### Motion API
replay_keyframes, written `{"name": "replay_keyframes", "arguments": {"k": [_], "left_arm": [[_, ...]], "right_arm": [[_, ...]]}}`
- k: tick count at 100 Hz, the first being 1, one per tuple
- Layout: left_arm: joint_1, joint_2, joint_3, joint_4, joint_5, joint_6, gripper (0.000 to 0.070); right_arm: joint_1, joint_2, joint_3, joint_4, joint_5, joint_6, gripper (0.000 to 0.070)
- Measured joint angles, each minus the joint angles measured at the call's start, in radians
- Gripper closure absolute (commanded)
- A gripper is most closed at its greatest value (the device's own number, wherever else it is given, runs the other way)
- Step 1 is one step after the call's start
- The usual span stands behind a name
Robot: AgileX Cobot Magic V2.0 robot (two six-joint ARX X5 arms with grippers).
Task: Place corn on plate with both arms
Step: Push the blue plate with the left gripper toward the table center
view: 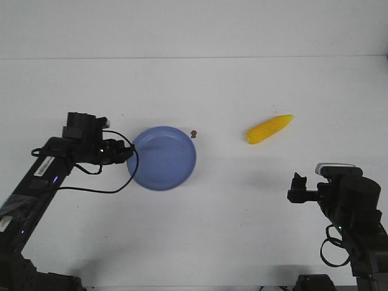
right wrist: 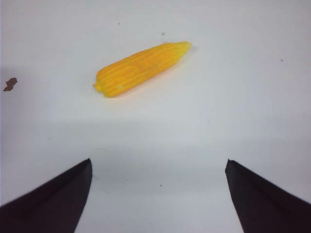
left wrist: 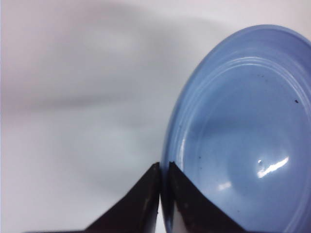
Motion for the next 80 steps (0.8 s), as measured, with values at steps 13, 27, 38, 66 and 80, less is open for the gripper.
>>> {"name": "replay_keyframes", "arguments": {"k": [13,27,38,66,80], "left_arm": [[-0.087,0.000,-0.098,0.057,0.000,-0.003,0.0695],[-0.184,0.000,-0.205,0.166,0.000,-0.036,0.0695],[-0.257,0.000,-0.280,0.238,0.000,-0.073,0.0695],[-0.350,0.000,-0.339,0.343,-0.009,-0.136,0.0695],[-0.356,0.000,-0.340,0.344,-0.042,-0.145,0.0695]], "right_arm": [[0.000,0.000,0.000,0.000,0.000,0.000,0.0121],[0.000,0.000,0.000,0.000,0.000,0.000,0.0122],[0.000,0.000,0.000,0.000,0.000,0.000,0.0122],[0.000,0.000,0.000,0.000,0.000,0.000,0.0122],[0.000,0.000,0.000,0.000,0.000,0.000,0.0122]]}}
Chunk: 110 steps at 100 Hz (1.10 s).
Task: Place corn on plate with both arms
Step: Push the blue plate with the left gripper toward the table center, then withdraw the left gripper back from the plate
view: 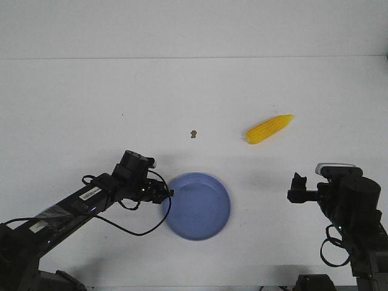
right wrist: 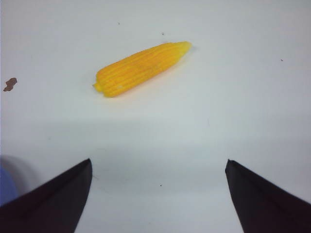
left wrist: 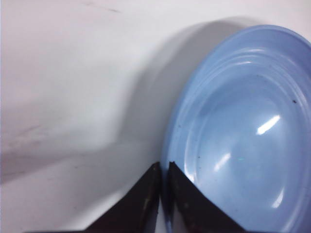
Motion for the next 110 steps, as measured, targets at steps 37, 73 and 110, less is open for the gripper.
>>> {"name": "replay_keyframes", "arguments": {"k": [37,73,110], "left_arm": [[0.000,0.000,-0.018,0.004,-0.001,-0.005,0.0620],[0.000,-0.002,-0.018,0.020,0.010,-0.016,0.0209],[0.095,-0.118,-0.003,0.022,0.008,0.023,0.0028]], "right_arm": [[0.000,0.000,0.000,0.000,0.000,0.000,0.0121],[0.000,0.000,0.000,0.000,0.000,0.000,0.0121],[0.000,0.000,0.000,0.000,0.000,0.000,0.0121]]}}
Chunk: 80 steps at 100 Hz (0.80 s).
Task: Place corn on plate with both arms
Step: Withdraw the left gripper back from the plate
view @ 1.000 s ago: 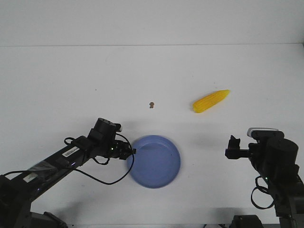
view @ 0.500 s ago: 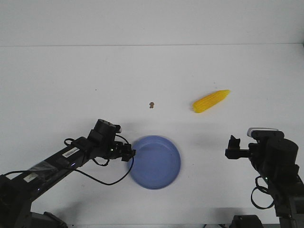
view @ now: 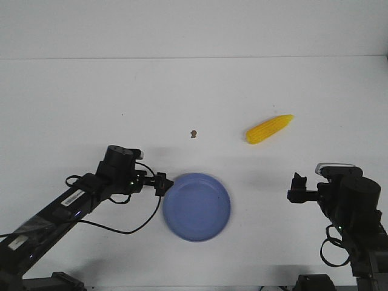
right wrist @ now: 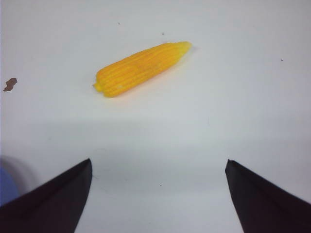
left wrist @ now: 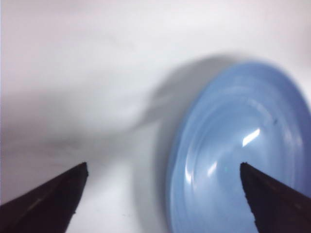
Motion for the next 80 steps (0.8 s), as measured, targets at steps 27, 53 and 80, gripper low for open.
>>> {"name": "replay_keyframes", "arguments": {"k": [27,53,80], "left_arm": [[0.152,-0.212,0.013,-0.057,-0.043,0.157,0.0029],[0.219,-0.373,0.013,-0.219,-0.230,0.337,0.0029],[0.223,-0.431,0.013,-0.263,-0.290,0.396,0.0029]], "right_arm": [[0.000,0.000,0.000,0.000,0.000,0.000,0.0121],[0.000,0.000,0.000,0.000,0.000,0.000,0.0122],[0.000,0.000,0.000,0.013,-0.001,0.006,0.0122]]}}
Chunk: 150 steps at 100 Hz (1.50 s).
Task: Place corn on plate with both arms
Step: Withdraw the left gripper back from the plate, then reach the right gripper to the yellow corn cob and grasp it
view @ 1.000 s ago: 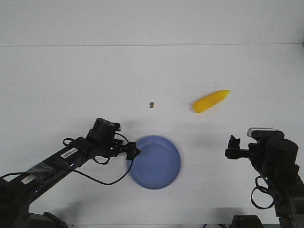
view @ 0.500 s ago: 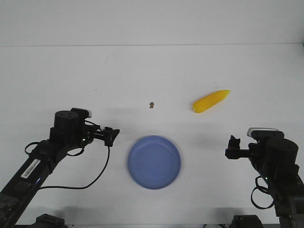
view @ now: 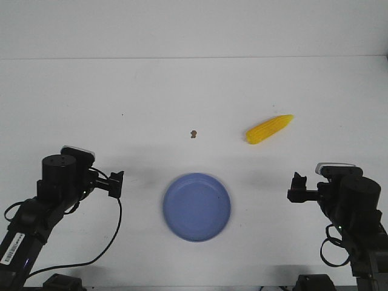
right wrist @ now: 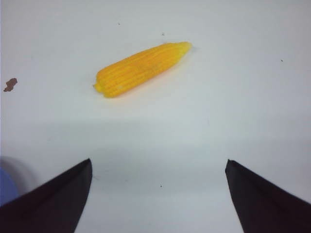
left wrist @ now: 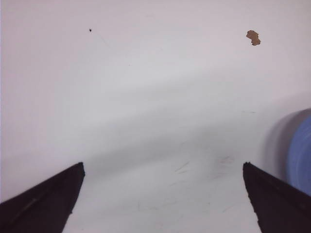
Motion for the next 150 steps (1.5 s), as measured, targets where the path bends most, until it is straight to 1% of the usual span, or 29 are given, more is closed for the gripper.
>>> {"name": "replay_keyframes", "arguments": {"k": [14,26,35,48,60,82,102,122,137,150], "left_arm": [[0.000,0.000,0.000,0.000,-0.002,0.000,0.0029],[0.000,0.000,0.000,0.000,-0.002,0.001,0.0029],[0.000,0.000,0.000,0.002,-0.002,0.001,0.0029],[0.000,0.000,0.000,0.003,-0.002,0.000,0.0029],[0.000,0.000,0.000,0.003,-0.002,0.000,0.0029],[0.000,0.000,0.000,0.003,-0.002,-0.001,0.0029],[0.000,0.000,0.000,0.004,-0.002,-0.001,0.0029],[0.000,0.000,0.000,0.004,-0.002,-0.001,0.0029],[0.000,0.000,0.000,0.005,-0.002,-0.001,0.0029],[0.000,0.000,0.000,0.005,-0.002,-0.001,0.0029]], "right_arm": [[0.000,0.004,0.000,0.054,-0.003,0.044,0.0122],[0.000,0.047,0.000,0.134,0.000,0.100,0.0122],[0.000,0.125,0.007,0.195,0.001,0.139,0.0122],[0.000,0.291,0.046,0.239,0.001,0.180,0.0113],[-0.001,0.462,0.118,0.254,0.001,0.200,0.0065],[-0.007,0.767,0.323,0.266,-0.006,0.229,0.0066],[-0.007,0.965,0.462,0.251,-0.011,0.260,0.0066],[-0.008,1.075,0.489,0.266,-0.034,0.298,0.0066],[-0.008,1.124,0.490,0.290,-0.093,0.334,0.0066],[-0.008,1.138,0.490,0.311,-0.104,0.357,0.0066]]}}
